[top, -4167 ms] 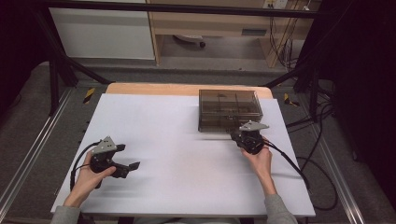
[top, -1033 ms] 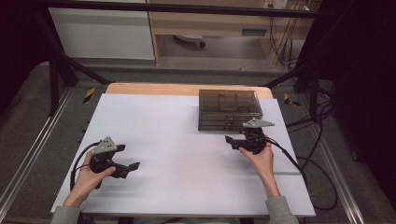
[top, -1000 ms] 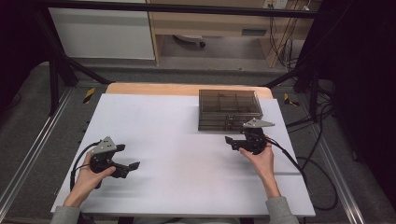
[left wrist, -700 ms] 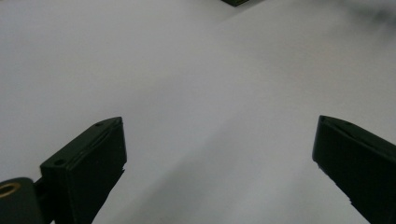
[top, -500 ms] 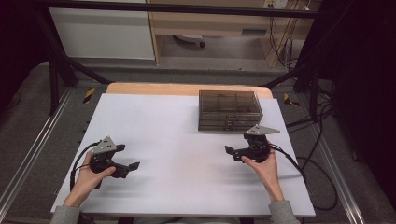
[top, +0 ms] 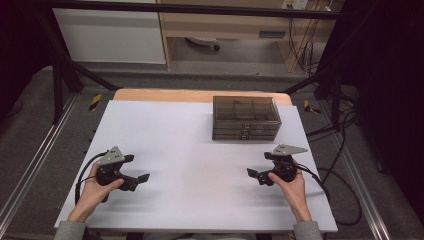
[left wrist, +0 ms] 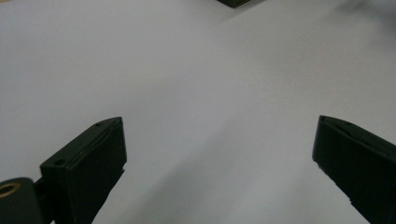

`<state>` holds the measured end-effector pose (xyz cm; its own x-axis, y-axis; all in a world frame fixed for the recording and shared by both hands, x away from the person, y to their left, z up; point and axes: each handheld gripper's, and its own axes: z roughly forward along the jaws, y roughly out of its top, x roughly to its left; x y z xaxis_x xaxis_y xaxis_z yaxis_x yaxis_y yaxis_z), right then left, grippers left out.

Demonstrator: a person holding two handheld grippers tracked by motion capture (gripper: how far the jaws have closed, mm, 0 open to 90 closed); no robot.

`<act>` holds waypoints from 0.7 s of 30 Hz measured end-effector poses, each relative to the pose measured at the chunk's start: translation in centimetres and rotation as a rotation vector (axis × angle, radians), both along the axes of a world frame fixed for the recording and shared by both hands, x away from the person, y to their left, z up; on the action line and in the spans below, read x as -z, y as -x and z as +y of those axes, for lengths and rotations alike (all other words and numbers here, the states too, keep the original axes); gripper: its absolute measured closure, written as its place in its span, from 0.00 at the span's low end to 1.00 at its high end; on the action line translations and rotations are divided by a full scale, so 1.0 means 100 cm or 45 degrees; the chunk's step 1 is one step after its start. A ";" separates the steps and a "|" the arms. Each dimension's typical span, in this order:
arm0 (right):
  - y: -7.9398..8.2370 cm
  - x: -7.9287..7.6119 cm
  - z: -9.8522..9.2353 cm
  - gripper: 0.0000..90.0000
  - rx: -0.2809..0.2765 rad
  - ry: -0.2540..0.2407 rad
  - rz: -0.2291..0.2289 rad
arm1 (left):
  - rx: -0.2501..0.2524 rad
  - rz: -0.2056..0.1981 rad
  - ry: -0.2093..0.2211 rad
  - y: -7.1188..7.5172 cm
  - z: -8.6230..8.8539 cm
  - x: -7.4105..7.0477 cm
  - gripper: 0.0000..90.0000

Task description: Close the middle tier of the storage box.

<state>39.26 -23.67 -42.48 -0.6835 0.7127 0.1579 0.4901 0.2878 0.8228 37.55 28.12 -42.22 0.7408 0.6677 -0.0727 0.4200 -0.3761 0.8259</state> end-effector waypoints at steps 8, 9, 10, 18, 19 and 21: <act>0.004 0.006 -0.010 0.01 -0.016 0.012 0.018 | 0.001 -0.001 -0.002 0.000 0.000 0.000 0.03; 0.005 0.007 -0.011 0.01 -0.011 0.009 0.021 | 0.001 0.000 -0.002 0.000 -0.001 0.000 0.03; 0.005 0.008 -0.012 0.01 -0.008 0.006 0.025 | 0.001 0.000 -0.002 0.000 -0.001 0.000 0.03; 0.009 0.010 -0.018 0.01 0.000 0.018 0.035 | 0.003 0.002 -0.006 0.000 -0.002 0.001 0.03; 0.009 0.011 -0.018 0.01 -0.002 0.021 0.039 | 0.002 0.001 -0.006 0.000 -0.002 0.001 0.03; 0.008 0.011 -0.018 0.01 -0.010 0.027 0.042 | 0.001 -0.001 -0.007 0.000 -0.002 0.000 0.03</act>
